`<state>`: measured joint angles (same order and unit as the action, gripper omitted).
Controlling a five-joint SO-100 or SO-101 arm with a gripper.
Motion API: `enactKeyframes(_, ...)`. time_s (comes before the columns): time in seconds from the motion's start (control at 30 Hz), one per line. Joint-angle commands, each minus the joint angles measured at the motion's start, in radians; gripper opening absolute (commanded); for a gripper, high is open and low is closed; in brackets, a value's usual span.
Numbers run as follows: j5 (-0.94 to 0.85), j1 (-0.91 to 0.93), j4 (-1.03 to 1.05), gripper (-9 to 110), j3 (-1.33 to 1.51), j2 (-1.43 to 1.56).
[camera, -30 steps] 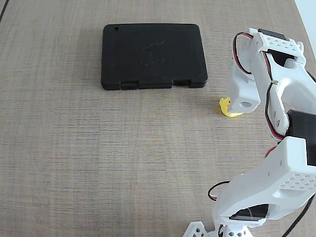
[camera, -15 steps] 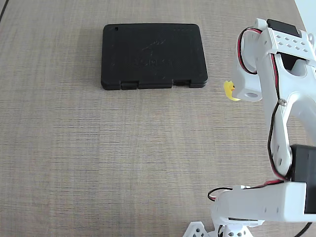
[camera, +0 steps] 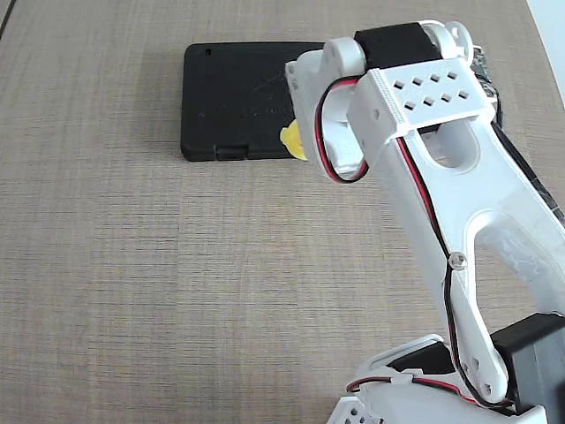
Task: Grasp a duck and put it on the black surface.
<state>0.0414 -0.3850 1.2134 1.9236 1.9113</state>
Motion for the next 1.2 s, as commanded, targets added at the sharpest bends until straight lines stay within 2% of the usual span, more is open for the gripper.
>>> enactKeyframes(0.0, 0.008, -0.029, -0.057, 4, -0.104, -0.054)
enactKeyframes(0.47, 0.006, -0.011, -0.095, 4, -0.446, -0.586)
enactKeyframes(0.8, 0.006, 0.035, -0.097, 5, -0.637, -0.735)
enactKeyframes(1.17, 0.005, 0.035, -0.097, 6, -0.703, -0.815)
